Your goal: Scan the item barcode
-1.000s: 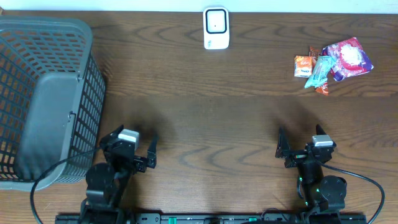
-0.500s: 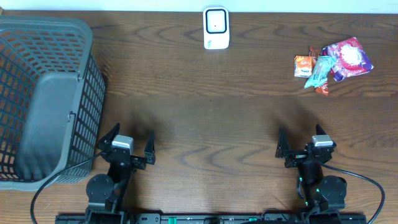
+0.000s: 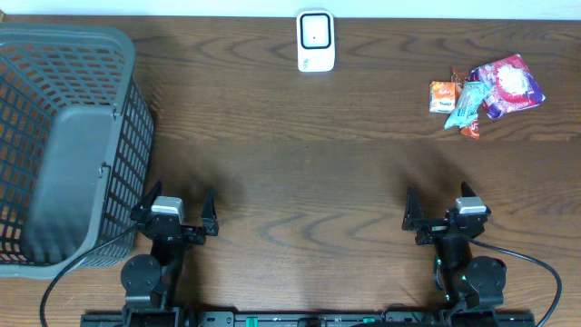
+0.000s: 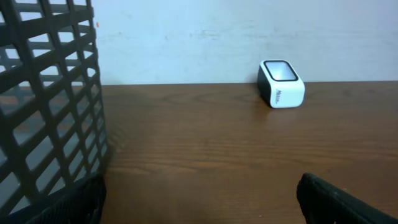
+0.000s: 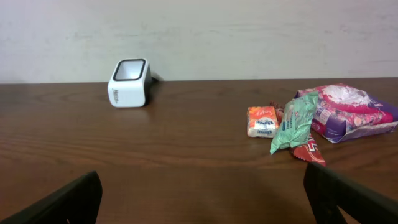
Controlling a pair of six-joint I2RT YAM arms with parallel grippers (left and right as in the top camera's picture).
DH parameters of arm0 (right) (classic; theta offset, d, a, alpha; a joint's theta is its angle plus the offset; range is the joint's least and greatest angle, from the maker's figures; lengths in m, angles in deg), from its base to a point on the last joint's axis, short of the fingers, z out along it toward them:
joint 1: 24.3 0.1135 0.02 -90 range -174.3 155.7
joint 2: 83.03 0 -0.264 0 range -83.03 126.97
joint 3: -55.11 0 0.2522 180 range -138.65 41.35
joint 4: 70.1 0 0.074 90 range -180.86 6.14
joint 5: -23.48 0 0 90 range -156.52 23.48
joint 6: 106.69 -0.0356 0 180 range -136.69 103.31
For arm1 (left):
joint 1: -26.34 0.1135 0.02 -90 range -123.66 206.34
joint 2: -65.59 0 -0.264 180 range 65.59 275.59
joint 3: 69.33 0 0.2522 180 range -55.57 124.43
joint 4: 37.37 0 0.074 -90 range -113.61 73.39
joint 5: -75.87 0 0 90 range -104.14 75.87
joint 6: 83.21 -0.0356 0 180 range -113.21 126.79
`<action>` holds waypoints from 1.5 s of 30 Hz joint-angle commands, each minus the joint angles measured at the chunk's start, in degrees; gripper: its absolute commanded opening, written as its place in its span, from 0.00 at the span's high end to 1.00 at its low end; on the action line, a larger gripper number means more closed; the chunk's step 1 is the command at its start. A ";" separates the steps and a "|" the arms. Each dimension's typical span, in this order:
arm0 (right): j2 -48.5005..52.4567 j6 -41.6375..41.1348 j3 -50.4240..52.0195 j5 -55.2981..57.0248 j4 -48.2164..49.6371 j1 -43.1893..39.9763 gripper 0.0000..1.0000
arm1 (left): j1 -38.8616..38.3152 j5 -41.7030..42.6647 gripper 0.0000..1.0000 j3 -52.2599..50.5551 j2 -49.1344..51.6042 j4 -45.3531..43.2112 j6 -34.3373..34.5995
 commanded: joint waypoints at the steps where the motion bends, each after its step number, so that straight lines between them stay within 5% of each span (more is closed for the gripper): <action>1: -0.37 0.63 0.20 0.28 -0.15 -0.28 0.01 | 0.24 0.61 0.02 -0.61 -0.55 2.78 0.68; 45: -0.37 0.63 0.20 0.28 -0.15 -0.28 0.01 | 0.02 1.77 0.02 -0.59 -0.39 2.47 -1.22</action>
